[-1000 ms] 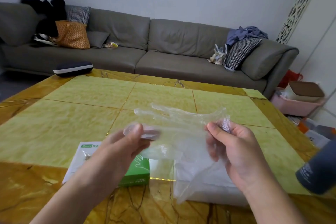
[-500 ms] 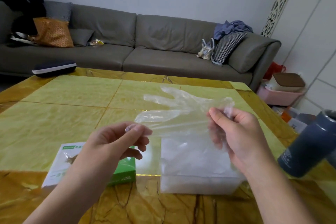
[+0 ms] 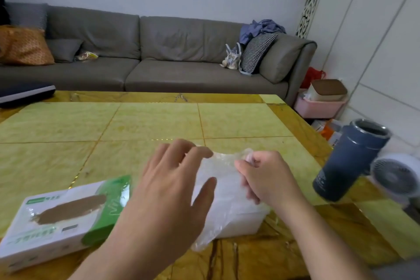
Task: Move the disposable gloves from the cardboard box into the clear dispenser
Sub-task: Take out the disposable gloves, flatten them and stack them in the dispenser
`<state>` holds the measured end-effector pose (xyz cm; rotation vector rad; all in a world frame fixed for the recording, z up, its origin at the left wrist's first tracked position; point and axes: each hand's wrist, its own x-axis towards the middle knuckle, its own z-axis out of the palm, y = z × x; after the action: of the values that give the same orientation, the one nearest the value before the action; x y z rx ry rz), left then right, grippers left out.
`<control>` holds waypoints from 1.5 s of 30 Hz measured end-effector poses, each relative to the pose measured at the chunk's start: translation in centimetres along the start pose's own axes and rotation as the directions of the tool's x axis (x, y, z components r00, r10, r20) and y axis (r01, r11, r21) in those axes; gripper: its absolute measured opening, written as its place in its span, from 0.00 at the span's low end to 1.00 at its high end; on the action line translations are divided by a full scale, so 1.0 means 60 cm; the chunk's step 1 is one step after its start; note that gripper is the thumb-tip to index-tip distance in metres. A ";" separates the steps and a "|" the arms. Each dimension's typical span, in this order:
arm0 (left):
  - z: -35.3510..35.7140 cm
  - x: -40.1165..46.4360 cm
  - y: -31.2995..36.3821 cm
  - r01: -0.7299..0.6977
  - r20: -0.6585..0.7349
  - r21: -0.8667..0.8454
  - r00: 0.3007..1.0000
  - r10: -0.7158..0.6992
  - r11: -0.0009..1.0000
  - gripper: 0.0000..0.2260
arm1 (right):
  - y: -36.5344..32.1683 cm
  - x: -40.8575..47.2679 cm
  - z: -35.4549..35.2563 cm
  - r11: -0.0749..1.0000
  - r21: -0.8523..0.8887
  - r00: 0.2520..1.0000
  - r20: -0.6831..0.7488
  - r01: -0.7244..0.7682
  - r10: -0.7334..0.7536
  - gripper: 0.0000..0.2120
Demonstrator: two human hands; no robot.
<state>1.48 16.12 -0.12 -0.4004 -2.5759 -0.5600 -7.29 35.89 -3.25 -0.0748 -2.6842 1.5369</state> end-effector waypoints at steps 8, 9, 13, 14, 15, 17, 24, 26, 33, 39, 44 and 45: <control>0.073 0.038 -0.018 0.133 0.564 0.220 0.791 -0.238 0.966 0.33 | 0.013 0.004 0.003 0.903 -0.420 0.988 -0.081 0.087 -0.133 0.23; 0.074 0.041 -0.019 0.142 0.588 0.224 0.769 -0.250 0.964 0.33 | 0.012 0.004 0.001 0.884 -0.459 0.987 -0.081 0.087 -0.139 0.22; 0.068 0.065 -0.021 0.133 0.632 0.275 0.721 -0.284 0.952 0.35 | 0.005 0.001 -0.001 0.802 -0.595 0.989 -0.081 0.054 -0.127 0.12; 0.066 0.072 -0.020 0.124 0.640 0.295 0.710 -0.292 0.948 0.35 | 0.002 0.001 -0.002 0.785 -0.618 0.989 -0.085 0.043 -0.121 0.10; 0.066 0.078 -0.019 0.112 0.650 0.310 0.700 -0.297 0.944 0.35 | 0.002 0.001 -0.003 0.766 -0.643 0.989 -0.092 0.031 -0.117 0.08; 0.069 0.087 -0.017 0.096 0.667 0.323 0.682 -0.298 0.942 0.32 | 0.000 -0.001 -0.004 0.733 -0.680 0.991 -0.096 0.003 -0.093 0.08; 0.098 0.086 -0.021 0.038 0.686 0.334 0.676 -0.271 0.942 0.26 | -0.029 -0.021 -0.009 0.676 -0.708 0.961 0.014 0.203 -0.275 0.18; 0.099 0.083 -0.025 0.036 0.685 0.325 0.680 -0.262 0.945 0.25 | -0.035 -0.025 -0.005 0.708 -0.625 0.940 0.149 0.329 -0.306 0.10; 0.099 0.073 -0.034 0.058 0.654 0.270 0.721 -0.227 0.961 0.25 | -0.014 -0.022 0.022 0.598 -0.736 0.928 0.372 0.317 -0.035 0.13; 0.093 0.066 -0.012 0.132 0.615 0.348 0.715 -0.332 0.928 0.21 | -0.030 -0.027 0.039 0.489 -0.797 0.911 0.411 0.355 0.009 0.10; 0.093 0.084 -0.009 0.177 0.685 0.360 0.617 -0.388 0.916 0.18 | -0.041 -0.019 0.040 0.501 -0.795 0.887 0.449 0.341 0.109 0.22; 0.093 0.088 -0.010 0.179 0.703 0.357 0.595 -0.390 0.917 0.19 | -0.043 -0.018 0.040 0.505 -0.794 0.881 0.455 0.338 0.126 0.24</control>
<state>-5.31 19.05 -2.16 -0.1232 -3.5414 -0.1417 -6.40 32.47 -2.25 0.4918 -3.4372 -0.0320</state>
